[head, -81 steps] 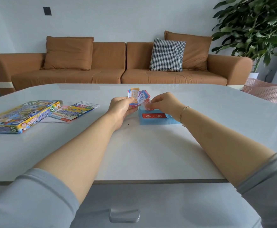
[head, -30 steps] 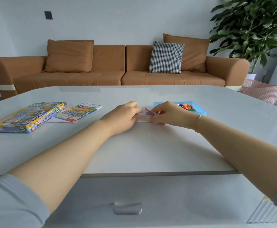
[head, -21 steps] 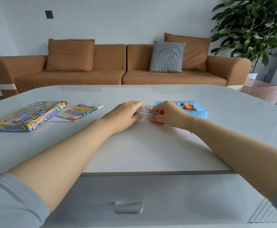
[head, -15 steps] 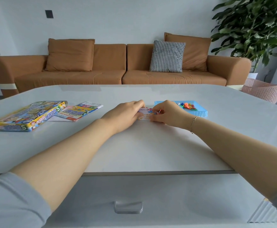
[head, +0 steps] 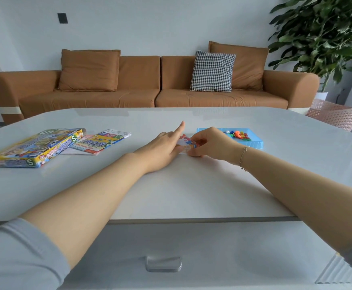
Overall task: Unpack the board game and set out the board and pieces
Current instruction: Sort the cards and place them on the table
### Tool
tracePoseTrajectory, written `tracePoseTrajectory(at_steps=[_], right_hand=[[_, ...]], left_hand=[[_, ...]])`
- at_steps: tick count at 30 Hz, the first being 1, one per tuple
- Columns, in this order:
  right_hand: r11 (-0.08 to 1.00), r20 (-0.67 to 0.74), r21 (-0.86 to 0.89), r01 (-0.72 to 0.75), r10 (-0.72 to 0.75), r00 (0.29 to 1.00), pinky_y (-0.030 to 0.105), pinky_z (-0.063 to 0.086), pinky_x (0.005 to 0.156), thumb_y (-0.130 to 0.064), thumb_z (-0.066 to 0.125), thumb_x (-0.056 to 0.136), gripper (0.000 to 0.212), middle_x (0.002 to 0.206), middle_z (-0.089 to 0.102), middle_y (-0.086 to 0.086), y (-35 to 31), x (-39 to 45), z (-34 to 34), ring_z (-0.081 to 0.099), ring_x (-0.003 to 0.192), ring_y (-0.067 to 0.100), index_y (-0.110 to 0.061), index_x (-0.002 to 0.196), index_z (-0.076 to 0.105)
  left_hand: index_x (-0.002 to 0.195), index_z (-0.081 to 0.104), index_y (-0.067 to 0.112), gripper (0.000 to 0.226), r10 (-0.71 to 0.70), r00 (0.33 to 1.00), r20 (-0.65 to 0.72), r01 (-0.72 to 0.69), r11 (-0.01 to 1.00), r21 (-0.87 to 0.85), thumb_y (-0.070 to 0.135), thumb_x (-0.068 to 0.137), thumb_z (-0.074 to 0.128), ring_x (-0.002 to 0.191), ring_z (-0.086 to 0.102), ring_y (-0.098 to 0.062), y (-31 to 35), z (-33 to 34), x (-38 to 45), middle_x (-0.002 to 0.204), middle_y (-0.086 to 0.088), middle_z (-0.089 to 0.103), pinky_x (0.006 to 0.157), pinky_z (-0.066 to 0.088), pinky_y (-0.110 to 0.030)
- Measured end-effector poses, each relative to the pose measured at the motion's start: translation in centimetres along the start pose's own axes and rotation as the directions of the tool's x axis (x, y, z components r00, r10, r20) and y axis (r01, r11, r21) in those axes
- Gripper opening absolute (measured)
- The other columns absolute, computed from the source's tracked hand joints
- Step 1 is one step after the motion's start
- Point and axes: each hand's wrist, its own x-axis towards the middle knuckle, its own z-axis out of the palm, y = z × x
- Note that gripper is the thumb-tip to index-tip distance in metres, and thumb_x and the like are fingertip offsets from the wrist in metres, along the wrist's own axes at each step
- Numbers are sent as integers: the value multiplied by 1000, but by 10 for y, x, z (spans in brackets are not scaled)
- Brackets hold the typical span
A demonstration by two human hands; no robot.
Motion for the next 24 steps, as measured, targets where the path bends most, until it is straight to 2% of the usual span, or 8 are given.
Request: tracePoseTrajectory(at_steps=[3, 6, 8, 11, 14, 17, 19, 24], right_hand=[[1000, -7, 28, 13, -13, 1000, 22, 30, 55, -20, 71, 78, 14, 64, 50, -2, 2, 0, 1, 39, 60, 12, -9, 88, 71], [1000, -17, 3, 29, -29, 999, 22, 35, 62, -27, 72, 79, 21, 67, 54, -8, 6, 0, 2, 44, 63, 8, -17, 98, 73], [999, -34, -37, 33, -34, 999, 16, 35, 59, -30, 70, 82, 22, 67, 53, -16, 8, -1, -1, 46, 62, 5, -20, 101, 72], [995, -75, -101, 25, -33, 997, 9, 34, 53, -31, 66, 85, 19, 71, 56, -16, 13, -3, -6, 48, 63, 3, -22, 99, 73], [985, -62, -166, 37, -48, 997, 17, 39, 59, -30, 62, 87, 17, 86, 65, -3, 17, -3, -4, 50, 66, 5, -21, 97, 73], [983, -51, -182, 38, -48, 998, 28, 44, 67, -20, 58, 89, 16, 90, 69, 3, 15, 0, 0, 52, 70, 11, -20, 94, 72], [986, -74, -166, 20, -32, 997, 28, 41, 65, -17, 55, 90, 18, 88, 69, 5, 13, 3, 3, 52, 71, 14, -16, 96, 72], [967, -116, -255, 19, -50, 992, 33, 44, 69, -18, 50, 91, 23, 92, 69, 5, 14, 3, 6, 57, 77, 20, -14, 98, 71]], left_hand=[[149, 20, 20, 51, 23, 1000, -8, -23, 1000, -3, 22, 101, 38, 133, 32, -24, -2, 1, 0, 141, -6, 42, 108, 27, -30], [122, 47, 13, 26, 70, 997, -27, -68, 995, 78, 25, 100, 41, 119, 42, -25, -4, 1, 2, 122, -6, 53, 98, 35, -32], [107, 48, 8, 20, 77, 997, -20, -73, 987, 144, 25, 100, 40, 110, 45, -26, -4, 0, 1, 109, -8, 52, 90, 36, -32], [101, 44, 10, 17, 55, 998, -31, -47, 972, 231, 26, 100, 38, 104, 49, -28, 0, -3, -1, 109, -9, 49, 81, 38, -35], [107, 42, 12, 20, -2, 1000, -24, 8, 968, 250, 29, 100, 36, 98, 53, -32, 2, -6, -1, 116, -8, 47, 74, 41, -37], [127, 38, 15, 30, -29, 999, 20, 25, 980, 200, 29, 100, 37, 109, 53, -33, 5, -7, -1, 133, -8, 44, 87, 43, -39], [135, 33, 16, 36, -37, 998, 48, 27, 980, 195, 28, 101, 36, 114, 51, -35, 7, -7, -1, 138, -9, 40, 91, 41, -39], [119, 40, 7, 27, -48, 998, 38, 36, 965, 259, 26, 101, 36, 98, 54, -38, 9, -7, -1, 120, -13, 40, 73, 37, -37]])
